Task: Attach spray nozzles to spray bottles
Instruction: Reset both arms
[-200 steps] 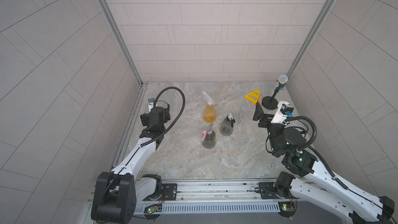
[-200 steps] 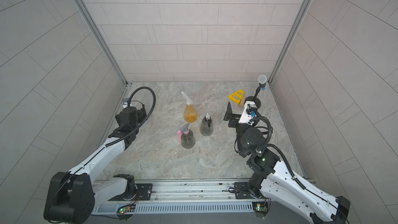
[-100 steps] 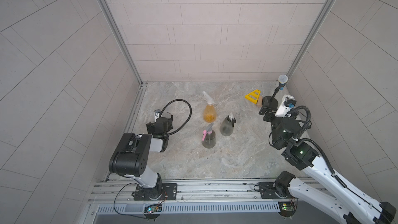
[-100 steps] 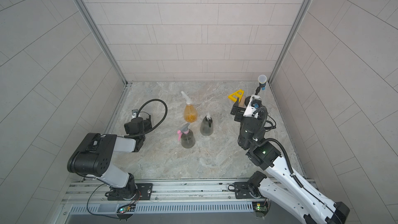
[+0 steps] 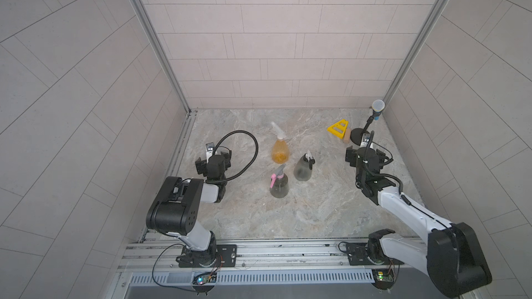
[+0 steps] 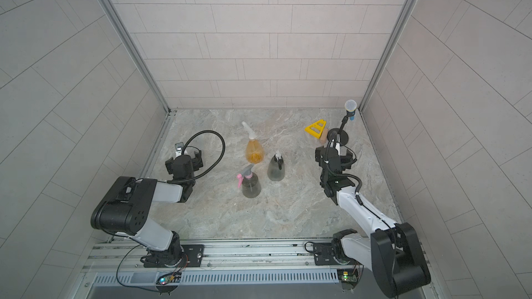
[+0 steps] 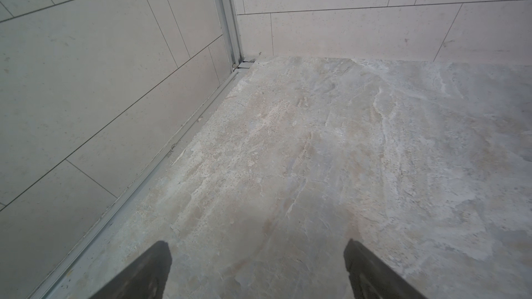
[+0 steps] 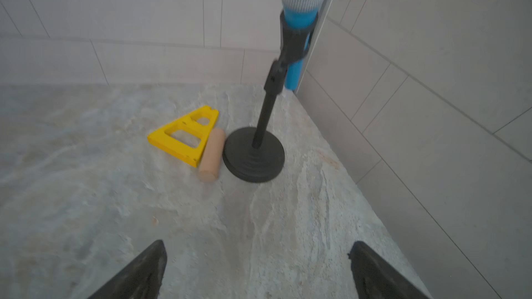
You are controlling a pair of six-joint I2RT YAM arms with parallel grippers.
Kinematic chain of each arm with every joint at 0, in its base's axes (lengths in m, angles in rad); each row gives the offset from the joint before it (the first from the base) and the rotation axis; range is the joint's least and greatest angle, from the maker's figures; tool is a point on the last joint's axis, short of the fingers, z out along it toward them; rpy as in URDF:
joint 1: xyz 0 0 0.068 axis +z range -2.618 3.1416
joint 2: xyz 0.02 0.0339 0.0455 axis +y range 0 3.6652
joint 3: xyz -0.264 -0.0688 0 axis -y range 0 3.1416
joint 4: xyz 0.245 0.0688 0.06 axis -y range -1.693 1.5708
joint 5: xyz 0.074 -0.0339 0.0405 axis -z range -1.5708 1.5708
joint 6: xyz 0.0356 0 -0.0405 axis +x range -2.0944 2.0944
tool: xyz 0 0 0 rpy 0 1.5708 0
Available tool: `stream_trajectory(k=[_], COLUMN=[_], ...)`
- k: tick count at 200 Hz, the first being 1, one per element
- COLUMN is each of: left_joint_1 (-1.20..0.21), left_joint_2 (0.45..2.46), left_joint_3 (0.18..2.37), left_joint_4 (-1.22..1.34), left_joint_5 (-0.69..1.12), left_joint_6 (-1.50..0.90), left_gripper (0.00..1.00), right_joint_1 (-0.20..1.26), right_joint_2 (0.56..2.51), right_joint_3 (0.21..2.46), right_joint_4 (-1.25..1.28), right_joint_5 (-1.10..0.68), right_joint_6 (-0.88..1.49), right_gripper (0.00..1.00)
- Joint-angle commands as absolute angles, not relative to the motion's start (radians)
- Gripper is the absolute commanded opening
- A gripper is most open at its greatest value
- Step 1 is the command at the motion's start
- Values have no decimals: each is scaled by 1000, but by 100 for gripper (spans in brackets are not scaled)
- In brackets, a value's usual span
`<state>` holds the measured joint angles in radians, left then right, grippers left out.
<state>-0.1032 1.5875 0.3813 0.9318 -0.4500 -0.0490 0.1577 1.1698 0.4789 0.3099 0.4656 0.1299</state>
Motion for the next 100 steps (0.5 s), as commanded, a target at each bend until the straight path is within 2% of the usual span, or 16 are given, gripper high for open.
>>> stream_trajectory(k=[1, 25, 59, 73, 89, 100], left_joint_1=[-109, -111, -126, -127, -126, -127], left_joint_2=[1595, 1594, 1599, 1600, 1600, 1600], left_joint_3=[379, 379, 374, 373, 373, 374], left_joint_4=[977, 973, 995, 995, 995, 996], left_joint_5=[-473, -477, -496, -497, -497, -497], left_joint_6=[-37, -35, -23, -22, -23, -21], left_gripper=[100, 100, 100, 100, 100, 100], right_joint_1=[123, 89, 58, 55, 52, 51], right_joint_2=[1230, 1366, 1497, 1590, 1532, 1570], right_joint_3=[431, 364, 377, 340, 389, 360], right_joint_4=[475, 728, 862, 1043, 837, 968], right_joint_5=[408, 353, 263, 247, 236, 237], right_joint_6=[85, 70, 48, 45, 48, 44], right_gripper=[100, 100, 100, 100, 100, 100])
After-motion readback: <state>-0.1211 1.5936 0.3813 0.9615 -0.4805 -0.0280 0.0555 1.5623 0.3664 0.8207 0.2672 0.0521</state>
